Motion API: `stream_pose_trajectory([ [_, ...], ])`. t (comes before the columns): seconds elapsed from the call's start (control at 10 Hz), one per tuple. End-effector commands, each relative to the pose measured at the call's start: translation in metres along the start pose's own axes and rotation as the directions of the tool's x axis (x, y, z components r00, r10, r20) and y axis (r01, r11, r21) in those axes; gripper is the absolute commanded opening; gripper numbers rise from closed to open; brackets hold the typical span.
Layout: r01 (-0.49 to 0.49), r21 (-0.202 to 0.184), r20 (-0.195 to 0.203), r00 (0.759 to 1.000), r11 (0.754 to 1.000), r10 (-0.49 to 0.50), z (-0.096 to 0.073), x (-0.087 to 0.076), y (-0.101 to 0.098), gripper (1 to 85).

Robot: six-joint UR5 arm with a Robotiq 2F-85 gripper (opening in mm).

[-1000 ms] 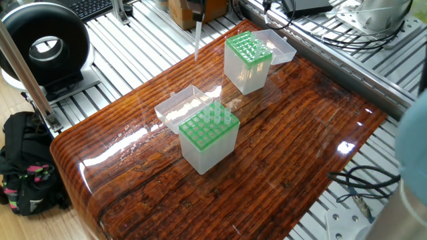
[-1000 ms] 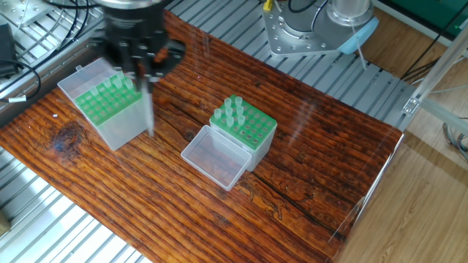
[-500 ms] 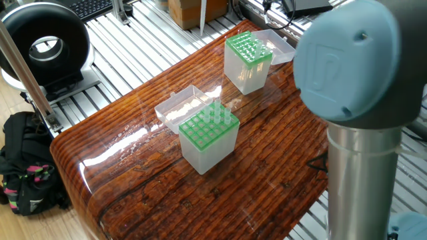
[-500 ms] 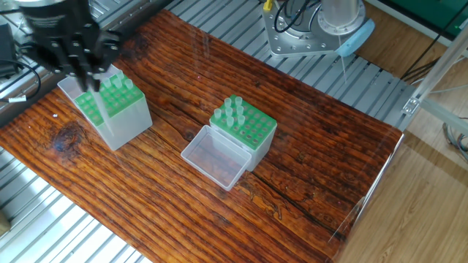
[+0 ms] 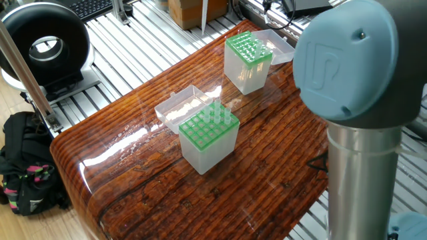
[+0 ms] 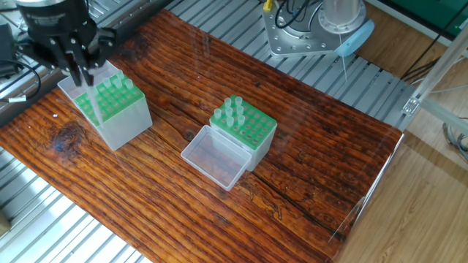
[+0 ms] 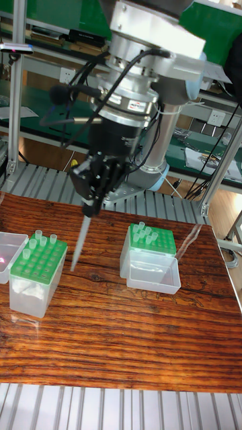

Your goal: Transfer all large pipette tips from one holder to another

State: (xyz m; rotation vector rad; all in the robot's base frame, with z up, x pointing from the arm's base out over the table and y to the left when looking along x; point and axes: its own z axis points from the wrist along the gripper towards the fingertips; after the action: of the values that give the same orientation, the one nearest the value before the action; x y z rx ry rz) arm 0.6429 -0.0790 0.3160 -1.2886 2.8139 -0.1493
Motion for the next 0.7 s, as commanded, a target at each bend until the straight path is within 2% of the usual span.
stream_pose_trajectory([
  [0.0,0.095,0.011,-0.004,0.995,0.995,-0.095,-0.007,0.024,-0.017,6.7],
  [0.1,0.121,-0.001,0.009,0.993,0.993,-0.121,-0.005,0.028,-0.022,6.7],
  [0.3,0.175,-0.03,0.063,0.983,0.984,-0.173,0.006,0.033,-0.022,6.7],
  [0.5,0.224,-0.036,0.085,0.972,0.974,-0.221,0.006,0.029,-0.018,7.7],
  [0.6,0.239,-0.027,0.08,0.968,0.971,-0.237,0.006,0.029,-0.02,7.7],
])
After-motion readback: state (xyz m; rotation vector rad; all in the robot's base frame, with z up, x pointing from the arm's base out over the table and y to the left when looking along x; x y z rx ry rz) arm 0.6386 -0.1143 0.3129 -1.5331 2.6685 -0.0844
